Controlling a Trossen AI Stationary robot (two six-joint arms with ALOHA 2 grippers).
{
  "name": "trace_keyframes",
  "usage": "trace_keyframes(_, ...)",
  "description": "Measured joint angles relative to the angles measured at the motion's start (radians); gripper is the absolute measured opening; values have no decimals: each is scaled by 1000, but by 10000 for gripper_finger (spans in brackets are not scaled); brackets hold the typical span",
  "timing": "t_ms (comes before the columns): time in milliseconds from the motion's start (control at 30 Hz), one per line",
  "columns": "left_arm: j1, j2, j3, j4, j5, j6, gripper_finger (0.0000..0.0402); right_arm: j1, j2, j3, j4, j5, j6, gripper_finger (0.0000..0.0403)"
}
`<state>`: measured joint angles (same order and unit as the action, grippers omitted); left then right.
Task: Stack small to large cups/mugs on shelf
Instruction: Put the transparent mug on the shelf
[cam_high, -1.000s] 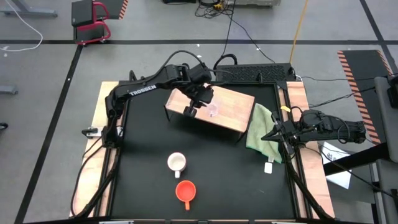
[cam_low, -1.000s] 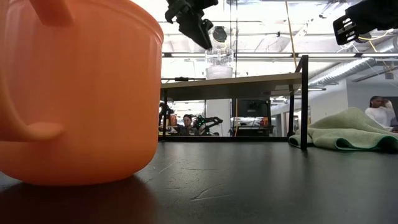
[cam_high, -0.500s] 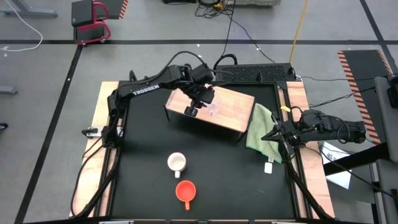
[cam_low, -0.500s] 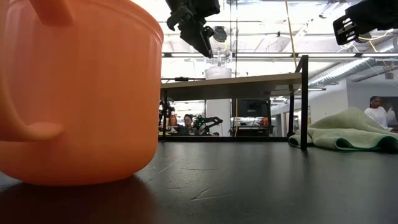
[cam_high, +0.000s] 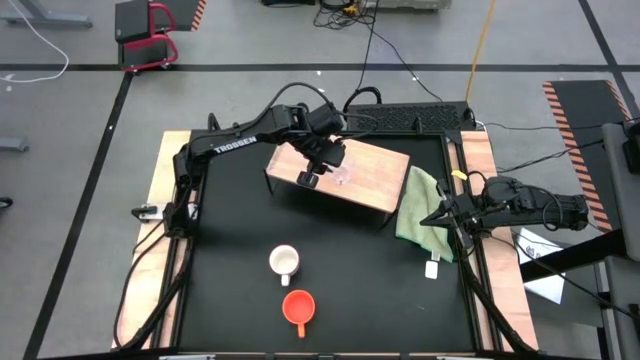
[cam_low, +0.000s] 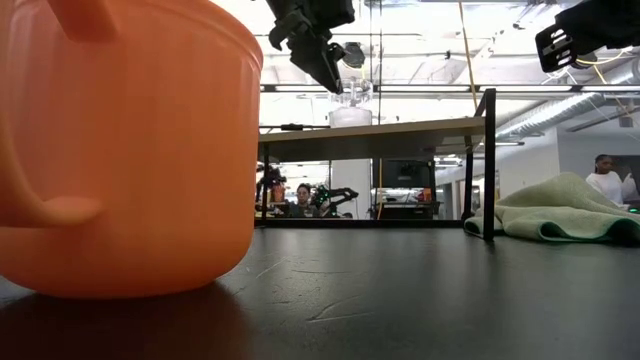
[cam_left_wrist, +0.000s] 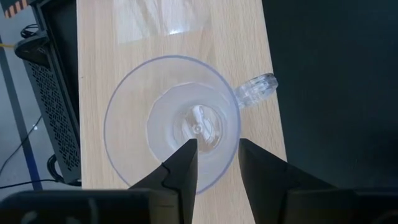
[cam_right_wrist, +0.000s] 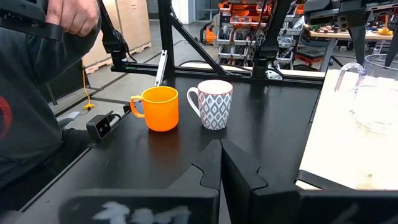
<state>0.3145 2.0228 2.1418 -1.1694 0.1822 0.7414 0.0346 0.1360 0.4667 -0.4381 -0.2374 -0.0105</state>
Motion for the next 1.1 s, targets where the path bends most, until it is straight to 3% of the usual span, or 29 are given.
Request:
trace_keyframes(333,0,0,0,1,0,-12,116,0,0,0,0,0,0,0)
trace_keyframes(667,0,0,0,0,0,-15,10,0,0,0,0,0,0,0)
trace_keyframes(1100,0,0,0,-17,-8,43,4,0,0,0,0,0,0,0)
